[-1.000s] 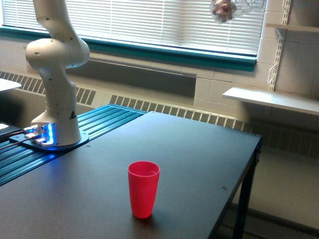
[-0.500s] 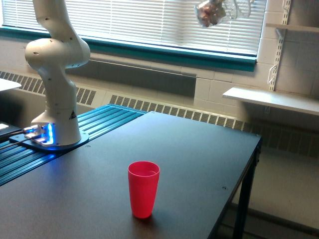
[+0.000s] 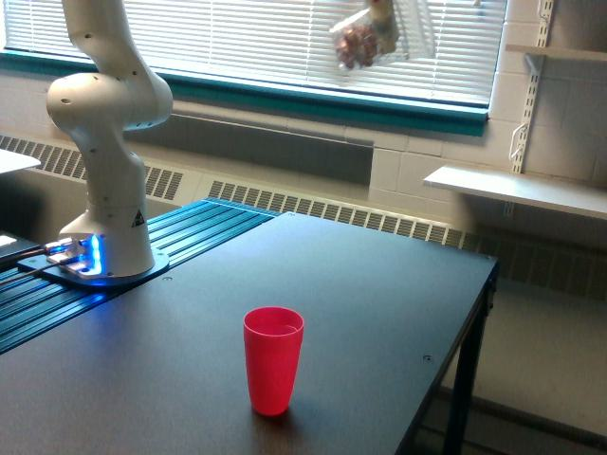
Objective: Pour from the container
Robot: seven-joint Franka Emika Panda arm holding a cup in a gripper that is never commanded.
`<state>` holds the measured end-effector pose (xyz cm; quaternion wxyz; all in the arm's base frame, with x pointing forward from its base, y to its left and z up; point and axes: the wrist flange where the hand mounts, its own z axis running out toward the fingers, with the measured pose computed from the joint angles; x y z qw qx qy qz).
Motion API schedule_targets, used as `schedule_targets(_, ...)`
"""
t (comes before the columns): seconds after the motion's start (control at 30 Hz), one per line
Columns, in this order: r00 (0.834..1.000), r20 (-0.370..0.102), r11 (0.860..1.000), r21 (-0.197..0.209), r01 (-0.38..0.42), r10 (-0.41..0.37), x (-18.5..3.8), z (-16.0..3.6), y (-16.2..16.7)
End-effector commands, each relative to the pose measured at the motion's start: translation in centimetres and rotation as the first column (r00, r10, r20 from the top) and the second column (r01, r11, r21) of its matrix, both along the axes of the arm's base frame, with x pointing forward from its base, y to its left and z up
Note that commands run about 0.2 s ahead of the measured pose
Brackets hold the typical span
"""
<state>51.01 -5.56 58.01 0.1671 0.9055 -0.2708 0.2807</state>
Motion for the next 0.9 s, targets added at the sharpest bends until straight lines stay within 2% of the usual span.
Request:
schedule_targets(0.03,0.998,-0.028,0.998,-0.003,0.055,-0.055,-0.9,-1.2,-1.4)
schedule_targets(0.53,0.988,-0.098,0.993,-0.031,0.115,-0.117,-2.2,-4.6,-4.4)
schedule_targets(0.67,0.988,-0.102,0.993,-0.027,0.116,-0.118,-2.4,-5.7,-5.1)
schedule_targets(0.9,0.989,-0.084,0.992,0.013,0.123,-0.121,-2.8,-7.8,-5.9)
